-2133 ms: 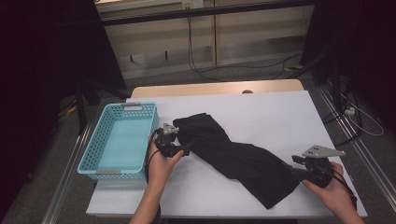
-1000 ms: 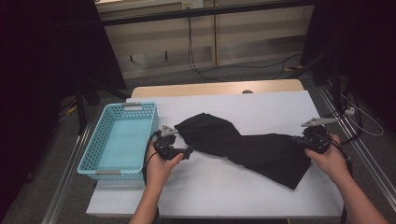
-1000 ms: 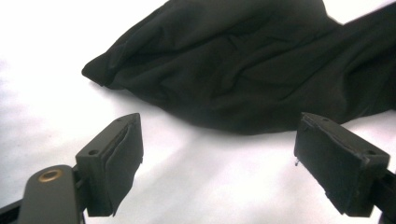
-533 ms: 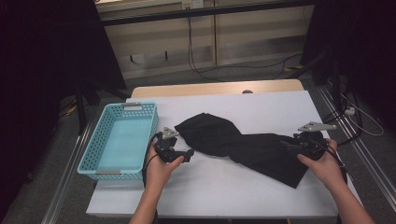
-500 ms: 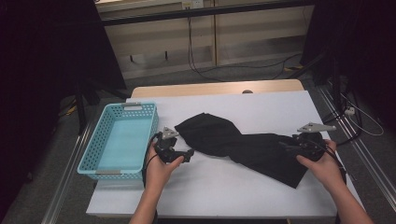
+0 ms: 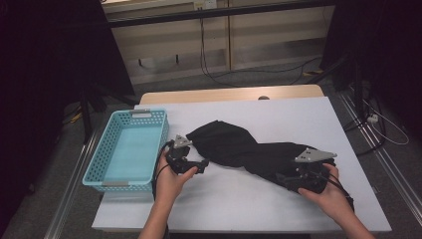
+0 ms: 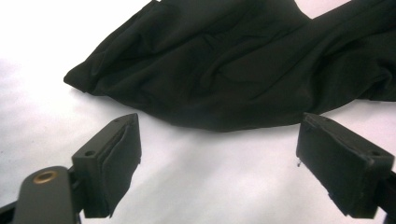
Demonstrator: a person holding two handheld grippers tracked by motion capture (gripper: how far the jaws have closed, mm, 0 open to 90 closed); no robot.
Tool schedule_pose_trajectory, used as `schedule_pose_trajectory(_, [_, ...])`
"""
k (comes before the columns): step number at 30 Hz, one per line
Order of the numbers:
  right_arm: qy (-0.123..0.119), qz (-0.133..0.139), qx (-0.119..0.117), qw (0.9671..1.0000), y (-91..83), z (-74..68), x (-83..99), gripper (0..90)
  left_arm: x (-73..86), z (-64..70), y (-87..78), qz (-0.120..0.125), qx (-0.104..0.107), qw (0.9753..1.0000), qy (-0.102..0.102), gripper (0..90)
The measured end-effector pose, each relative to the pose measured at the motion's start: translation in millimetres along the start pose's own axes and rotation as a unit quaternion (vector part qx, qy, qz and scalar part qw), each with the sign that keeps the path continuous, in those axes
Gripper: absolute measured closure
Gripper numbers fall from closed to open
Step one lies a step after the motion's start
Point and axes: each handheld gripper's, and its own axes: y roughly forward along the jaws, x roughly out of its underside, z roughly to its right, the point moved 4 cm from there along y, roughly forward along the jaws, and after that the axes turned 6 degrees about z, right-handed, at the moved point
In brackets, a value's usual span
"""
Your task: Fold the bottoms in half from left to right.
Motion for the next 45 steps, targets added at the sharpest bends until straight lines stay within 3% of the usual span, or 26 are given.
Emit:
schedule_pose_trajectory(2, [-0.001, -0.001, -0.007, 1.0, -2.0, -4.7, 1.1, 32.4, 1.0, -0.2, 0.6, -0.004, 0.001, 1.0, 0.001, 13.9])
schedule_pose_trajectory(8, [-0.021, 0.0, -0.026, 0.9994, -9.7, -17.2, 9.2, 58.5, 0.7, -1.2, -0.9, -0.001, -0.004, 1.0, -0.001, 13.9])
schedule_pose_trajectory(11, [-0.032, -0.008, -0.029, 0.999, -8.8, -21.0, 14.4, 63.2, 0.0, -1.4, -1.5, 0.002, -0.005, 1.0, -0.001, 13.9])
schedule_pose_trajectory(15, [-0.047, -0.028, -0.033, 0.998, 0.2, -23.3, 23.4, 61.7, -0.9, -1.9, -0.5, 0.003, -0.007, 1.0, 0.003, 14.0])
schedule_pose_trajectory(23, [-0.07, -0.025, -0.023, 0.997, 9.0, -26.2, 22.2, 61.6, -2.4, -0.8, -1.2, 0.009, -0.006, 0.9999, -0.006, 14.2])
schedule_pose_trajectory(32, [-0.052, -0.025, -0.042, 0.9975, 12.8, -19.3, 21.3, 66.0, -3.5, -4.0, -7.4, 0.017, -0.01, 0.9998, -0.007, 14.3])
schedule_pose_trajectory(39, [-0.04, -0.03, -0.052, 0.9974, 15.1, -8.9, 18.7, 83.8, -3.7, -4.9, -8.5, 0.02, -0.01, 0.9997, -0.013, 14.3])
schedule_pose_trajectory(45, [-0.04, -0.036, -0.05, 0.9973, 15.2, -8.4, 17.4, 85.1, -4.0, -3.3, -6.8, 0.018, -0.008, 0.9998, -0.01, 14.4])
